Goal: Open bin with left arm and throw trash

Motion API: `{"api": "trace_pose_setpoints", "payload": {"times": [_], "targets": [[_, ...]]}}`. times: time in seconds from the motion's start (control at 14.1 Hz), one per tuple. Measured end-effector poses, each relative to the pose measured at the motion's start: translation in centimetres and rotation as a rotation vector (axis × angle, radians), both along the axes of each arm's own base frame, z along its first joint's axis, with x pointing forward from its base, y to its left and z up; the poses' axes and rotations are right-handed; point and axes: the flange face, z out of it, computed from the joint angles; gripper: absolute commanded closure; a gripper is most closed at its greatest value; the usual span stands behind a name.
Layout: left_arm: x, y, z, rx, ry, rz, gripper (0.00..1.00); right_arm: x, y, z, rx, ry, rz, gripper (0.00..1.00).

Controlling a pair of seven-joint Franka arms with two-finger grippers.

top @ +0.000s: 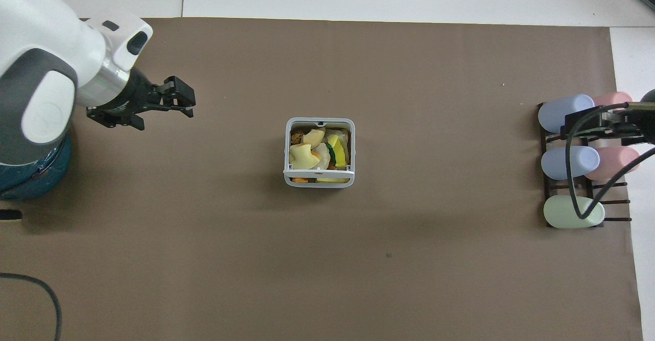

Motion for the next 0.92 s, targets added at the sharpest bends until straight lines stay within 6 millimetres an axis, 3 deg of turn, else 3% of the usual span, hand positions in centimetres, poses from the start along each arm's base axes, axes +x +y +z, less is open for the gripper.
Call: {"api": "trace_pose_setpoints", "payload": {"times": [0.14, 0.36, 0.57, 0.92], "targets": [[-0.3, 4.0, 1.4, -0.003, -0.002, -0.047, 0.05, 0.0, -0.4, 0.0, 0.0, 0.0, -0.006, 0.0], [-1.5, 7.0, 3.7, -0.002, -0.014, -0.057, 0.04, 0.0, -0.5, 0.0, 0.001, 0.001, -0.009, 0.0], [-2.7, 8.3, 5.7, 0.039, -0.027, -0.063, 0.0, 0.0, -0.5, -0.1, 0.001, 0.002, -0.008, 0.0], [-4.3, 8.4, 8.0, 0.063, -0.051, -0.072, 0.0, 0.0, -0.5, -0.2, 0.001, 0.004, -0.008, 0.0]]}}
